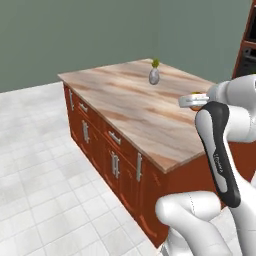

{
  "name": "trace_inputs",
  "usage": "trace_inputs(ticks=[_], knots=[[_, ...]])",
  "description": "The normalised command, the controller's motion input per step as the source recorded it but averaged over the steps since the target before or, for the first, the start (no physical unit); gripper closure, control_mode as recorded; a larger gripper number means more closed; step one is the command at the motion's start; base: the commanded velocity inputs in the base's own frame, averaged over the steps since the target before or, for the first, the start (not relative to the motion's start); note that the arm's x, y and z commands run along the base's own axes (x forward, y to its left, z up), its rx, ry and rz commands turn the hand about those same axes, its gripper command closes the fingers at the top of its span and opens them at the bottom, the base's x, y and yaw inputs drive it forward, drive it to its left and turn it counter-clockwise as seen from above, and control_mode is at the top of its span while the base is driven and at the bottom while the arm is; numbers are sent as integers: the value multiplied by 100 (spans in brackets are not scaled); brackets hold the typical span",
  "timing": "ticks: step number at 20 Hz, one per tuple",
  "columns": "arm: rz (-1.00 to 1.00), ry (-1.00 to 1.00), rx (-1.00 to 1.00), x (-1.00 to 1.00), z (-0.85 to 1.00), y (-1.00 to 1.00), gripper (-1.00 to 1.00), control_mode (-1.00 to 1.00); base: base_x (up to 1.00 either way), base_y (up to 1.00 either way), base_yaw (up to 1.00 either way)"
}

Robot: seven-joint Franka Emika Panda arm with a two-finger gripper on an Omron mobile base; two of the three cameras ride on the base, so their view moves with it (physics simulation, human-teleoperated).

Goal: Retrieve the peach and banana from the fridge and place them into the bowl on the dining table.

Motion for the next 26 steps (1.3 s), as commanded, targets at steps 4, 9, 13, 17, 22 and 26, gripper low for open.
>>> trace_inputs(ticks=[4,9,13,17,22,26], knots=[[0,0,0,0,0,0,100,100,19,58,32],[0,0,0,0,0,0,100,100,44,84,27],[0,0,0,0,0,0,100,100,55,100,23],[0,0,0,0,0,0,100,100,72,95,22],[0,0,0,0,0,0,100,100,99,36,34],[0,0,0,0,0,0,100,100,100,0,48]])
